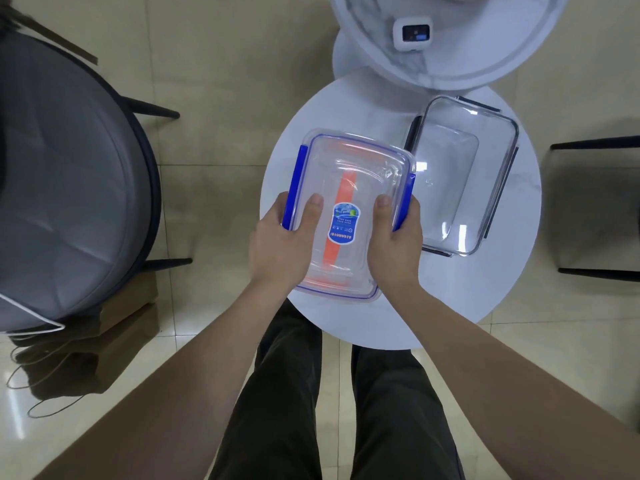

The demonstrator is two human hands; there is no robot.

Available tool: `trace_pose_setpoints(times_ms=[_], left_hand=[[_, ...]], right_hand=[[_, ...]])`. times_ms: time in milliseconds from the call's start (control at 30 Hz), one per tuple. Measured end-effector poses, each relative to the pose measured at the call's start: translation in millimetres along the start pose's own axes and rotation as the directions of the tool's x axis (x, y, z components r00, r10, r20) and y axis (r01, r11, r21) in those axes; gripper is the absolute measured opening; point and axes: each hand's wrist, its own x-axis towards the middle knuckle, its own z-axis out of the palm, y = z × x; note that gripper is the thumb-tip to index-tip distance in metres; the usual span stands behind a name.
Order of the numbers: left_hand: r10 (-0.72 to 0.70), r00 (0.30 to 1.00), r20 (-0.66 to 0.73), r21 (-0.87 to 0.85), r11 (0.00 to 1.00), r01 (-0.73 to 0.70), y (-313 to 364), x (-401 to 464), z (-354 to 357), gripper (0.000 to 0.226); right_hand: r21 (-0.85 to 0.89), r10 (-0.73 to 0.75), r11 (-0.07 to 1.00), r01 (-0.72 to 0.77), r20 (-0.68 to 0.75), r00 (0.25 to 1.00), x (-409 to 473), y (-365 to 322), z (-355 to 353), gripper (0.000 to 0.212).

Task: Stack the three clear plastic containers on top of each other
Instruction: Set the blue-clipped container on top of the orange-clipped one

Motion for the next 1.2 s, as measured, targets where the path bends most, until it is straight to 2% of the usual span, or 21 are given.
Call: trace_pose_setpoints(times_ms=[200,367,467,600,767,1000,1200], left_hand=[[-0.019,1.0,-0.022,0.044,0.999,0.02,3.0,-1.0,1.4,0.048],[-0.035,0.999,-0.027,0.073,0.997,0.037,1.8,0.4,2.0,0.052],[-0.041,0.999,-0.017,0.078,0.996,0.042,1.6,0.9,1.7,0.061],[-0.054,0.998,-0.022,0.085,0.995,0.056,2.3,1.6,1.8,0.054],[-0.065,0.998,-0.011,0.076,0.995,0.066,0.9,1.7,1.5,0.055],[-0.079,0.997,0.006,-0.005,0.997,0.079,1.8,1.7,0.9,0.049],[-0.054,0.997,0.061,-0.132,0.989,0.062,-1.5,3.2,-1.4,0.047]], right_hand=[[0.007,0.028,1.0,-0.029,0.011,1.0,-2.3,-3.7,0.0,0.046],[0.007,0.064,0.998,-0.064,0.019,0.998,-3.5,-5.9,0.8,0.065],[0.011,0.074,0.997,-0.074,0.021,0.997,-3.7,-5.9,1.4,0.066],[0.007,0.088,0.996,-0.089,0.019,0.996,-3.1,-4.7,1.4,0.064],[0.013,0.097,0.995,-0.098,0.025,0.995,-2.6,-3.8,1.3,0.07],[0.062,0.098,0.993,-0.1,0.042,0.994,-1.4,-3.8,0.4,0.075],[0.115,0.094,0.988,-0.102,0.079,0.992,4.3,2.1,-4.4,0.06]])
